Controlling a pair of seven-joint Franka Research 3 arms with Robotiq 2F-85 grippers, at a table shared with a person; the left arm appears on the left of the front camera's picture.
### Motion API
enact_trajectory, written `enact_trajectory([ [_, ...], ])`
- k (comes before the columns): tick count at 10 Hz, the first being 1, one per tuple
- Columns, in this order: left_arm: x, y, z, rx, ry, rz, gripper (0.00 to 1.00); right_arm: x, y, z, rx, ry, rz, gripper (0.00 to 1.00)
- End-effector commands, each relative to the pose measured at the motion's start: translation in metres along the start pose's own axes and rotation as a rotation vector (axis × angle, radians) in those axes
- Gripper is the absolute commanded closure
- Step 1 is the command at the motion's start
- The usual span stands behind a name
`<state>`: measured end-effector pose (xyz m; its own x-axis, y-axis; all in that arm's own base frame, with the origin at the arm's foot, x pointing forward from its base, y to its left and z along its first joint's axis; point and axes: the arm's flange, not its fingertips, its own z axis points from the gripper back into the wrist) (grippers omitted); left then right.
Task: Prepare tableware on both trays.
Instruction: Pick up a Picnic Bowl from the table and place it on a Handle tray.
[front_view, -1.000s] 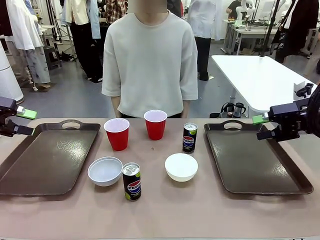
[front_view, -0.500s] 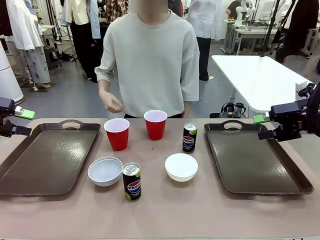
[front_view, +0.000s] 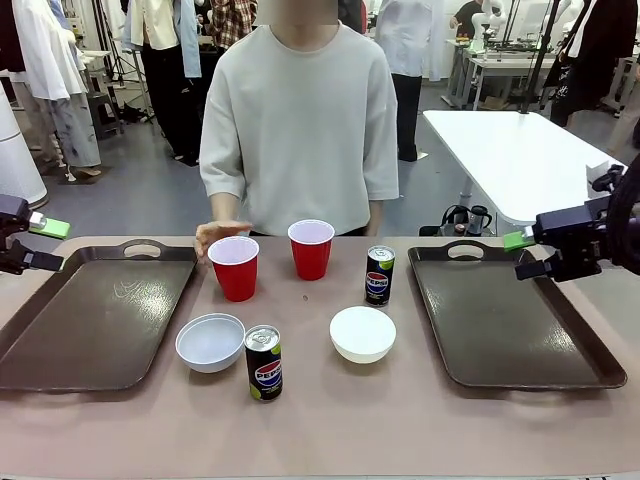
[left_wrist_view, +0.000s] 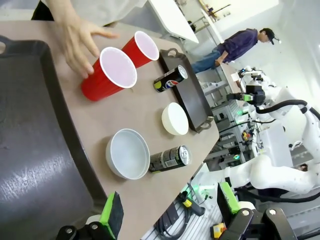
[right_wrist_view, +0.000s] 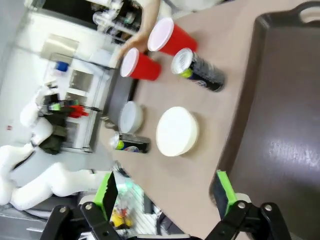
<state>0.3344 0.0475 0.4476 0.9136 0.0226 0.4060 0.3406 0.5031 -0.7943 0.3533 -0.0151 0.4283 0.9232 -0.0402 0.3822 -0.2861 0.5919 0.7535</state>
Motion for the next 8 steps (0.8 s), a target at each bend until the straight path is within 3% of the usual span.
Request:
enact_trajectory([
  [1, 0.002, 0.002, -0.001, -0.014, -0.014, -0.011, 0.00, 0.036, 0.048, -0.048, -0.324, 0.100, 0.021, 0.00],
  [3, 0.002, 0.002, -0.001, -0.014, -0.014, -0.011, 0.00, 0.063, 0.085, -0.104, -0.519, 0.186, 0.039, 0.00],
  [5, 0.002, 0.002, -0.001, -0.014, -0.014, -0.011, 0.00, 0.072, 0.090, -0.166, -0.658, 0.304, 0.001, 0.00],
  [8, 0.002, 0.002, -0.001, -0.014, -0.014, -0.011, 0.00, 0.052, 0.088, -0.197, -0.691, 0.424, -0.064, 0.00],
])
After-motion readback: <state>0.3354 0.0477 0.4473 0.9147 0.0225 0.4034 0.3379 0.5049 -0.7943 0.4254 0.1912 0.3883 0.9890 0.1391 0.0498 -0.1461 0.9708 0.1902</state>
